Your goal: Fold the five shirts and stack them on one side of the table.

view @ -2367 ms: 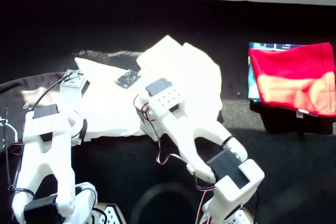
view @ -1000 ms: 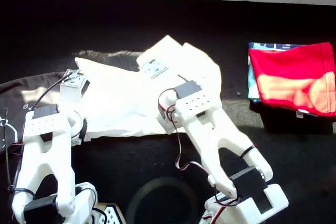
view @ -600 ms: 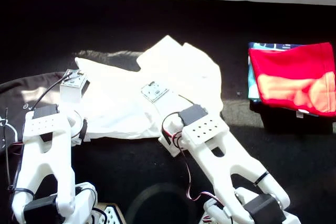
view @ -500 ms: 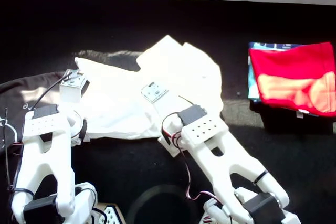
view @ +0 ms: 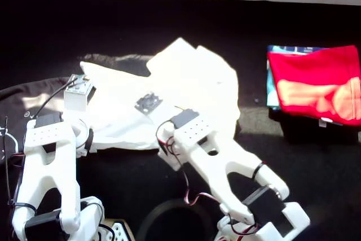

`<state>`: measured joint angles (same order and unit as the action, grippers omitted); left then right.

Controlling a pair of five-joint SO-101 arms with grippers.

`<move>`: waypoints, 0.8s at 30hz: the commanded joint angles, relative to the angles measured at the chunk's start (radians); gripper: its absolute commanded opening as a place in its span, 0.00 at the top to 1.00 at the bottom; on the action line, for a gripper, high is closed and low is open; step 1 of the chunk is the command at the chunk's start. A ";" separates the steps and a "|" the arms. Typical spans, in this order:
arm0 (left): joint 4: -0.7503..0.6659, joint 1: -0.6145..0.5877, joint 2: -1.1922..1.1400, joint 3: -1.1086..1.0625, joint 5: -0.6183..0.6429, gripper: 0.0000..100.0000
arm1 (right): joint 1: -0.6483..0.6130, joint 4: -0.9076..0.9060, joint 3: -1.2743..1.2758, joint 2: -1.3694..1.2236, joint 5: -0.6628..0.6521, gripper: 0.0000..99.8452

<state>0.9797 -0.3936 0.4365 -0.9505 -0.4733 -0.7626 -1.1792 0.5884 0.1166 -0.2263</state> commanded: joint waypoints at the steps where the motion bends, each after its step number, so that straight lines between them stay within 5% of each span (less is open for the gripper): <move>1: -0.011 0.007 0.007 0.005 0.003 0.99 | -0.068 0.002 -0.073 -0.056 0.057 0.74; 20: -0.011 0.007 0.012 0.012 0.000 0.99 | -0.028 -0.007 -0.262 -0.375 0.137 0.75; 24: -0.011 0.007 0.012 0.010 0.000 0.99 | 0.038 -0.001 -0.265 -0.383 0.135 0.90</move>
<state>0.9797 -0.3936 0.4365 -0.9505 -0.4733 -0.7795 -1.1792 0.3337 -0.2578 -0.0913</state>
